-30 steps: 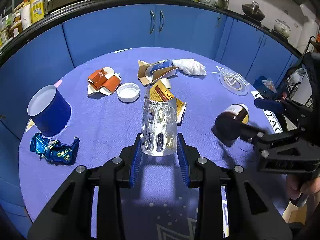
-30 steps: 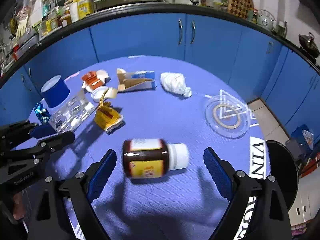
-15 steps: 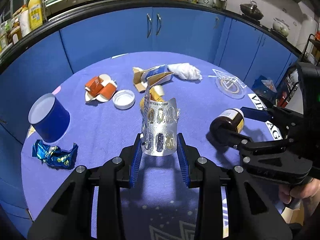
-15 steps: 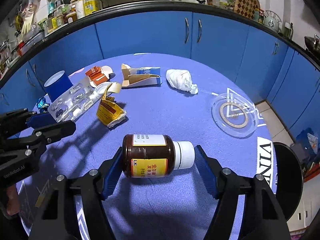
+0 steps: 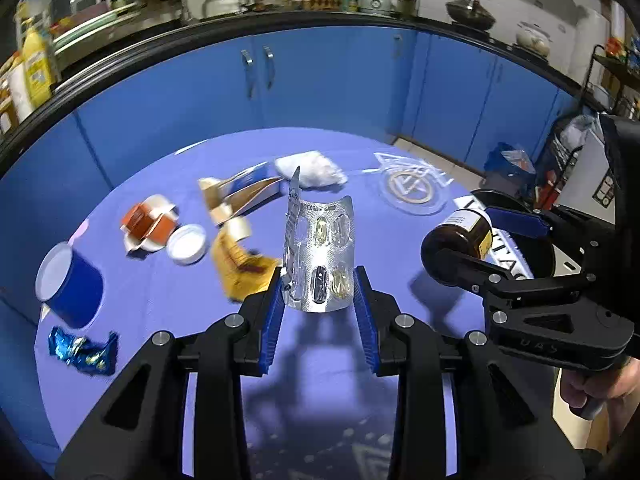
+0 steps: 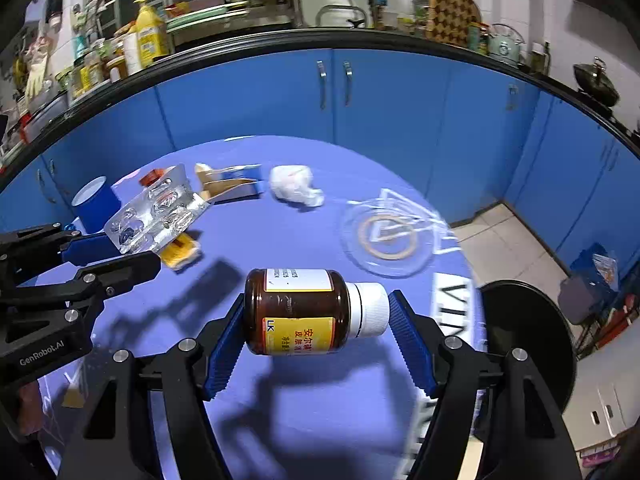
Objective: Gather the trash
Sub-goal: 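Carry the blister pack and brown bottle over the black bin with both tools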
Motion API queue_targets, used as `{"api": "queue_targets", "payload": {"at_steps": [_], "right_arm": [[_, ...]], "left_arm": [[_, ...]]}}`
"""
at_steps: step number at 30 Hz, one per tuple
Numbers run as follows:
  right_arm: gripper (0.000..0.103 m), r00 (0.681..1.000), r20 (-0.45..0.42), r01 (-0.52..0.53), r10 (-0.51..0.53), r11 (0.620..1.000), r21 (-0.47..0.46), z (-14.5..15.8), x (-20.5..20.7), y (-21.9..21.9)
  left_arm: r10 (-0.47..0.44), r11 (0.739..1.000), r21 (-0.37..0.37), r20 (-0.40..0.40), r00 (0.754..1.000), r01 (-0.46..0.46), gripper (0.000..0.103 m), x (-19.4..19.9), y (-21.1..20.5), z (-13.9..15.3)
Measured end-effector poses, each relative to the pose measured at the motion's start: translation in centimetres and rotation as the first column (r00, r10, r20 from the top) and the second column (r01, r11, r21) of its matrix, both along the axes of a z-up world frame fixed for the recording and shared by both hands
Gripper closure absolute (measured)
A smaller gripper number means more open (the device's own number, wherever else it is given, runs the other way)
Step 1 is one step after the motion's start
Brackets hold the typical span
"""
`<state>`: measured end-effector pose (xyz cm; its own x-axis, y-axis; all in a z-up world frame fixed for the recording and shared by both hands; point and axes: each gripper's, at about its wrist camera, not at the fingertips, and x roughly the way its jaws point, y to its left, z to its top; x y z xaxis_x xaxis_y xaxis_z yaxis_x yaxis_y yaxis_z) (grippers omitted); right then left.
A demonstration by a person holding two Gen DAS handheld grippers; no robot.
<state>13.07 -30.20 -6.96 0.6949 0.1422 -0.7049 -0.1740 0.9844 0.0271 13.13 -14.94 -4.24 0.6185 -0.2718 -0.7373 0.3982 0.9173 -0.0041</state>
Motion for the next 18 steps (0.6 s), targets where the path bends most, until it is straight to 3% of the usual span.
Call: {"api": "queue_targets", "payload": {"at_steps": [18], "right_arm": [[0.036, 0.984, 0.075, 0.165, -0.161, 0.986, -0.041, 0.9, -1.2, -8.6]], "left_arm": [[-0.176, 0.983, 0.051, 0.046, 0.983, 0.174, 0.068, 1.1, -11.3, 1.0]]}}
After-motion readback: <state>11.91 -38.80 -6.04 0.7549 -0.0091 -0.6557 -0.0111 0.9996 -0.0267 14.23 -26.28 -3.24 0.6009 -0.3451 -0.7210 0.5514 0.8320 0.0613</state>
